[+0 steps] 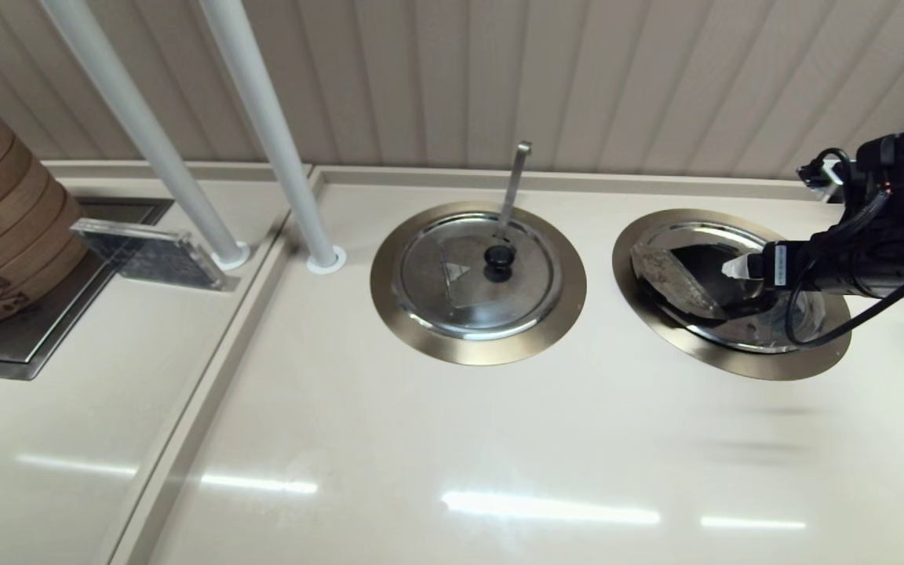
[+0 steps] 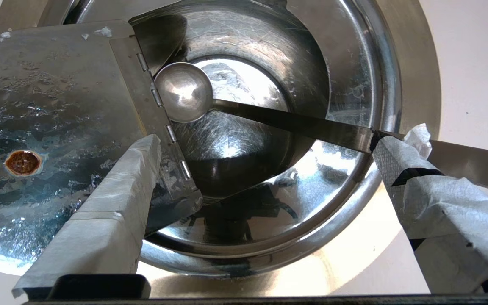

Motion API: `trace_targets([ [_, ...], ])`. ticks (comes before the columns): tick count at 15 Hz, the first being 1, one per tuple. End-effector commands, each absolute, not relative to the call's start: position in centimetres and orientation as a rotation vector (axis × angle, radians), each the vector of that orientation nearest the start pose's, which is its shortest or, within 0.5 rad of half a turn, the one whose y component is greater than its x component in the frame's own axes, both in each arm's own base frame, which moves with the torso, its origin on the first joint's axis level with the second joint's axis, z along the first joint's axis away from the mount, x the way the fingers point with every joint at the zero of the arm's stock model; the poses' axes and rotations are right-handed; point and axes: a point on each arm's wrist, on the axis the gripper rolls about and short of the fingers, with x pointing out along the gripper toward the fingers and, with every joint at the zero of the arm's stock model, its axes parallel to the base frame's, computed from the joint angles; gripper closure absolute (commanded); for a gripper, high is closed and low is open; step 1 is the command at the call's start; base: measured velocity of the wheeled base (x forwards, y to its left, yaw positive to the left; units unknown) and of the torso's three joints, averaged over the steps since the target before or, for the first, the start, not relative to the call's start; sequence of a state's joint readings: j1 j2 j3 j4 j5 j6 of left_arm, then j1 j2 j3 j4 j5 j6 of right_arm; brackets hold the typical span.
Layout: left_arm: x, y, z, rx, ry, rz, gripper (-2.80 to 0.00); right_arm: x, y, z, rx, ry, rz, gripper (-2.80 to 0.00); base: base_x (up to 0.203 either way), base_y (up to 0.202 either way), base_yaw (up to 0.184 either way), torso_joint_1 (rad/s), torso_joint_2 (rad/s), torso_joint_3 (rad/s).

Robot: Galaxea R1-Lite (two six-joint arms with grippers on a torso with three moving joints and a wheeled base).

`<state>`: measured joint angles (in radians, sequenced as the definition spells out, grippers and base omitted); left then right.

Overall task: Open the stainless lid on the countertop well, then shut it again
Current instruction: Close the lid

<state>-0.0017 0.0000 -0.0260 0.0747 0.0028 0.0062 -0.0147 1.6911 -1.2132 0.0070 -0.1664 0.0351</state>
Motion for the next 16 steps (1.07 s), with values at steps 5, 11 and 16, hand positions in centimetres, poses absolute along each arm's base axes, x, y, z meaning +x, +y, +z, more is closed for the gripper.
trace_targets([
  [5, -2.5, 0.0, 7.5, 0.006, 0.049, 0.001, 0.0, 30.3, -0.6, 24.8, 0.008, 0.469, -0.148, -2.8, 0.0, 0.0, 0.0, 0.0, 0.0, 0.0],
  [11, -2.5, 0.0, 7.5, 0.006, 0.049, 0.001, 0.0, 24.9, 2.6, 26.8, 0.031, 0.456, 0.154, -2.8, 0.0, 0.0, 0.0, 0.0, 0.0, 0.0],
  [16, -2.5, 0.0, 7.5, 0.006, 0.049, 0.001, 0.0, 26.4, 9.4, 23.3, -0.125, 0.361, 0.068, -2.8, 0.0, 0.0, 0.0, 0.0, 0.0, 0.0],
])
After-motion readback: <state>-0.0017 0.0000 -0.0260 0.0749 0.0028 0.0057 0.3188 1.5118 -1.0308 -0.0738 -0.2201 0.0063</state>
